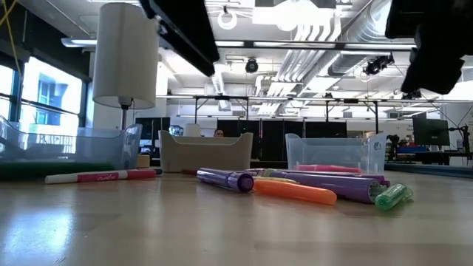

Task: Pick & Place Markers
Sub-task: Put the purple highlighter pen into the black bin

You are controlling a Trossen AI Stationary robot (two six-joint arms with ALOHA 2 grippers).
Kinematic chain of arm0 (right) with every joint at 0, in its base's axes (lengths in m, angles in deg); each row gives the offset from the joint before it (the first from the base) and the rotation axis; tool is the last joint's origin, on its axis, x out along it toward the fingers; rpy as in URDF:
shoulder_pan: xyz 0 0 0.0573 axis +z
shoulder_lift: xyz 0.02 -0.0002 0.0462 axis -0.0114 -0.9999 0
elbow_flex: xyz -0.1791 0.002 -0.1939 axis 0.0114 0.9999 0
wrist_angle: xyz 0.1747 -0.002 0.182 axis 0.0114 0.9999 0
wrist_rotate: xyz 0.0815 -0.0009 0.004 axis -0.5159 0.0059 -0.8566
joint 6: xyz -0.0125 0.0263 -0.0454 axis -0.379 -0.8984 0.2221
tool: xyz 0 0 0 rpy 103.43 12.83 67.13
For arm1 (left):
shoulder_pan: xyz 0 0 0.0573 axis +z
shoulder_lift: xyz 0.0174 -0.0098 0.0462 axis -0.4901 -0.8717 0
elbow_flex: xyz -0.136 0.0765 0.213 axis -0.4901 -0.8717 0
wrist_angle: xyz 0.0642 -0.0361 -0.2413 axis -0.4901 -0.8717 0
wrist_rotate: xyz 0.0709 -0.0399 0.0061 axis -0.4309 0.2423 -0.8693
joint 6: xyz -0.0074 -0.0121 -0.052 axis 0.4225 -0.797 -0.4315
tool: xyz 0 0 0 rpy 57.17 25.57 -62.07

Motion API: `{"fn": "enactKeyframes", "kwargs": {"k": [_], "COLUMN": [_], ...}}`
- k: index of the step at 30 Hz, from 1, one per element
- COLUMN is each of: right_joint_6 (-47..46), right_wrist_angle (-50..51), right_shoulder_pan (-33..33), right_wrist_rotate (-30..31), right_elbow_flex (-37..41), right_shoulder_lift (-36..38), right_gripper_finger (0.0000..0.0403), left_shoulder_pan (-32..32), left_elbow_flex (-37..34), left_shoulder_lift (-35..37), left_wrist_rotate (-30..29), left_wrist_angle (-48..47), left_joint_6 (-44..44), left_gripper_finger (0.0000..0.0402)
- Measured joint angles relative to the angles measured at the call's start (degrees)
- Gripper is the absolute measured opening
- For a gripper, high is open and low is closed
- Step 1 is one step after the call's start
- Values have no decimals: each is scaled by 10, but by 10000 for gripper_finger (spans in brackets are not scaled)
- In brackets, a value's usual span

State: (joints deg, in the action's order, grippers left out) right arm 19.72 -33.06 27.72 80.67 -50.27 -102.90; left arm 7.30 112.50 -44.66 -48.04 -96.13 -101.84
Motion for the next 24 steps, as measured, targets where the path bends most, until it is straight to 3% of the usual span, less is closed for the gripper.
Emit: {"fn": "enactKeyframes", "kwargs": {"k": [10, 17, 24], "right_joint_6": [65, 76, 72], "right_wrist_angle": [-15, -20, -20], "right_shoulder_pan": [1, 1, 1], "right_wrist_rotate": [-3, -16, -9], "right_elbow_flex": [29, 29, 29], "right_shoulder_lift": [55, 55, 55], "right_gripper_finger": [0, 0, 0], "left_shoulder_pan": [65, 85, 94], "left_elbow_flex": [82, 81, 83], "left_shoulder_lift": [-108, -132, -165], "left_wrist_rotate": [125, 120, 148], "left_wrist_angle": [-49, -72, -63], "left_joint_6": [260, 530, 609], "left_gripper_finger": [193, 193, 193]}}
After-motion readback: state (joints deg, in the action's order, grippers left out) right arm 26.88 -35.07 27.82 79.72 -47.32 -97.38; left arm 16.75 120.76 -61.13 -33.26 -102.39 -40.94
